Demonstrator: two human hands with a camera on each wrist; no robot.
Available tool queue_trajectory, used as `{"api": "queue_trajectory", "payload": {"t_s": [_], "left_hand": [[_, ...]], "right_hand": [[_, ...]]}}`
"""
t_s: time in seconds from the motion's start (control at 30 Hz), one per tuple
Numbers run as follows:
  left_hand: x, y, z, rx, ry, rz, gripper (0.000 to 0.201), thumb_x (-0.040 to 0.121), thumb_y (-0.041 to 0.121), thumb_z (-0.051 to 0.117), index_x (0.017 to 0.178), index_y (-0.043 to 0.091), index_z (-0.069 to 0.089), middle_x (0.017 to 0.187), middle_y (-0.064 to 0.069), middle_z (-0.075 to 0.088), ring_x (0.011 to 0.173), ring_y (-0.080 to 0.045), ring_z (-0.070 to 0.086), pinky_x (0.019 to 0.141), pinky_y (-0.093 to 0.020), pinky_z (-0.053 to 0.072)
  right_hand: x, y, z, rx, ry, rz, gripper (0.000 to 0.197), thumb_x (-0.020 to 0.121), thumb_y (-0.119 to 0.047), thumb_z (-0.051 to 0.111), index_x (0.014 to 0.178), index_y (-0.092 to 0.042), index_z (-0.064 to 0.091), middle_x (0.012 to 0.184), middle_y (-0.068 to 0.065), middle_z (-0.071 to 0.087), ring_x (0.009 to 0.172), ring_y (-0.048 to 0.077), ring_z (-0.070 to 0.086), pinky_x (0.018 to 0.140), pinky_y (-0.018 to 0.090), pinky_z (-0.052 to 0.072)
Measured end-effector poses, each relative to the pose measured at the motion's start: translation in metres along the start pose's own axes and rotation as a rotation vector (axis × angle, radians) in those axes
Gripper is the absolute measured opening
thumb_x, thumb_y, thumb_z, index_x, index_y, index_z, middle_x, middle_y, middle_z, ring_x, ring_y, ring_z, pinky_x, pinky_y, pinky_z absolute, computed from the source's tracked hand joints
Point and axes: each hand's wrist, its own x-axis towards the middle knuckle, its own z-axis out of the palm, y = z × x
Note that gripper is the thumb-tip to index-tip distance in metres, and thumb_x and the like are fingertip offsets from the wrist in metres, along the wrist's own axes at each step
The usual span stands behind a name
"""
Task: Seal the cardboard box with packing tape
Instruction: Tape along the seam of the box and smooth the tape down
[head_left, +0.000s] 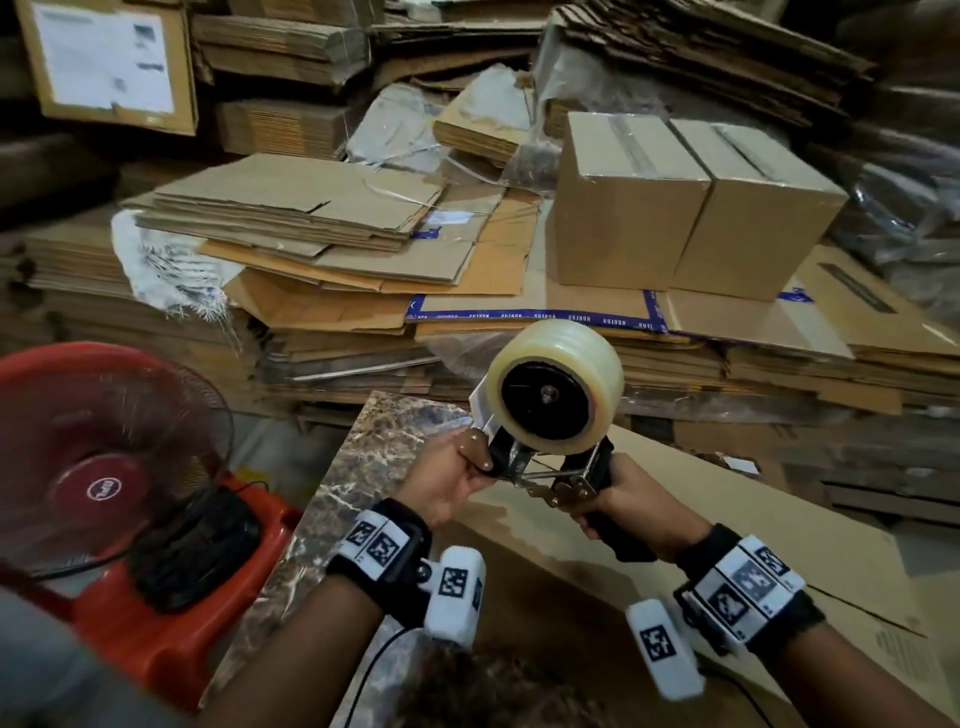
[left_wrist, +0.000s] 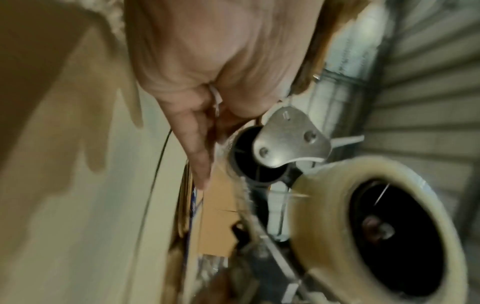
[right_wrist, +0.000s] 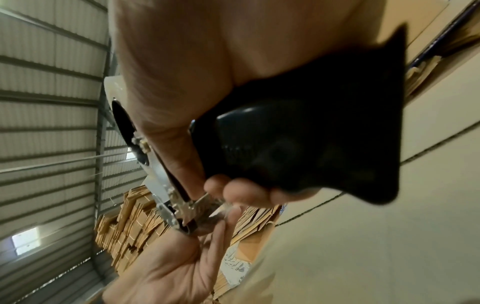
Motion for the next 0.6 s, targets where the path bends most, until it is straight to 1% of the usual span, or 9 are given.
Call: {"api": "queue_trajectory", "payload": {"t_s": [0.03,0.1,0.2,0.27,0.3,0.37,0.47,0.53,0.6], "left_hand": [[0.001,0.001,0.001,0.105,0.018,0.041,0.029,0.089,-0.014,0.038,0.092,0.001,0.063,0.094,-0.018,0.072,0.088,-0.030,0.071,0.078,-0.043,0.061],[0.006,0.005,0.000,0.219,0.036,0.094,0.028,0.097,-0.007,0.039,0.102,-0.001,0.066,0.093,-0.019,0.073,0.082,-0.028,0.071,0.072,-0.040,0.063],[0.025,0.015,-0.020,0.264,0.082,0.163,0.030,0.098,-0.003,0.046,0.122,0.002,0.062,0.092,-0.017,0.072,0.073,-0.023,0.067,0.071,-0.039,0.061],[0.040,0.024,-0.039,0.362,0.130,0.246,0.027,0.099,0.006,0.050,0.125,0.009,0.059,0.094,-0.016,0.075,0.067,-0.022,0.067,0.060,-0.031,0.058],[0.046,0.030,-0.046,0.452,0.127,0.292,0.027,0.100,0.010,0.051,0.126,0.012,0.059,0.097,-0.015,0.075,0.068,-0.024,0.067,0.057,-0.029,0.056],[0.058,0.040,-0.052,0.644,0.042,0.350,0.028,0.099,0.015,0.053,0.126,0.019,0.059,0.105,-0.012,0.074,0.074,-0.027,0.066,0.061,-0.033,0.054],[0.074,0.046,-0.052,0.857,-0.086,0.355,0.030,0.098,0.020,0.056,0.125,0.033,0.057,0.111,-0.009,0.073,0.075,-0.024,0.065,0.066,-0.038,0.053],[0.083,0.045,-0.054,0.947,-0.121,0.348,0.036,0.098,0.022,0.056,0.133,0.032,0.053,0.110,-0.009,0.073,0.075,-0.022,0.066,0.071,-0.043,0.056],[0.089,0.041,-0.056,0.982,-0.128,0.359,0.041,0.099,0.021,0.055,0.139,0.025,0.050,0.114,-0.002,0.072,0.078,-0.019,0.068,0.075,-0.045,0.057]], "right_hand": [[0.000,0.000,0.000,-0.018,0.015,-0.004,0.008,0.081,-0.001,0.068,0.082,0.003,0.061,0.062,0.013,0.057,0.052,0.021,0.052,0.048,0.027,0.045],[-0.001,0.002,-0.001,-0.046,0.040,-0.007,0.008,0.083,-0.001,0.067,0.081,0.004,0.061,0.060,0.012,0.057,0.052,0.021,0.052,0.047,0.027,0.044],[-0.006,0.005,-0.006,-0.042,0.067,0.018,0.024,0.078,-0.010,0.068,0.085,0.011,0.059,0.064,0.016,0.056,0.054,0.024,0.050,0.048,0.027,0.044],[-0.012,0.007,-0.017,-0.042,0.093,0.045,0.027,0.079,-0.008,0.067,0.089,0.015,0.057,0.068,0.018,0.056,0.057,0.027,0.049,0.048,0.027,0.044],[-0.013,0.008,-0.023,-0.058,0.104,0.062,0.027,0.079,-0.007,0.067,0.090,0.015,0.056,0.068,0.018,0.056,0.057,0.026,0.049,0.048,0.028,0.043],[-0.012,0.012,-0.034,-0.091,0.132,0.112,0.023,0.079,-0.003,0.065,0.091,0.014,0.056,0.067,0.016,0.055,0.055,0.022,0.049,0.048,0.028,0.042],[-0.003,0.017,-0.045,-0.134,0.166,0.188,0.020,0.082,0.006,0.063,0.098,0.016,0.055,0.067,0.015,0.055,0.053,0.018,0.049,0.046,0.028,0.041],[0.003,0.020,-0.048,-0.155,0.180,0.228,0.021,0.084,0.007,0.062,0.102,0.016,0.054,0.066,0.013,0.056,0.051,0.018,0.050,0.045,0.028,0.041],[0.009,0.023,-0.049,-0.191,0.194,0.256,0.023,0.083,0.007,0.063,0.101,0.016,0.055,0.063,0.012,0.056,0.049,0.018,0.050,0.044,0.029,0.041]]}}
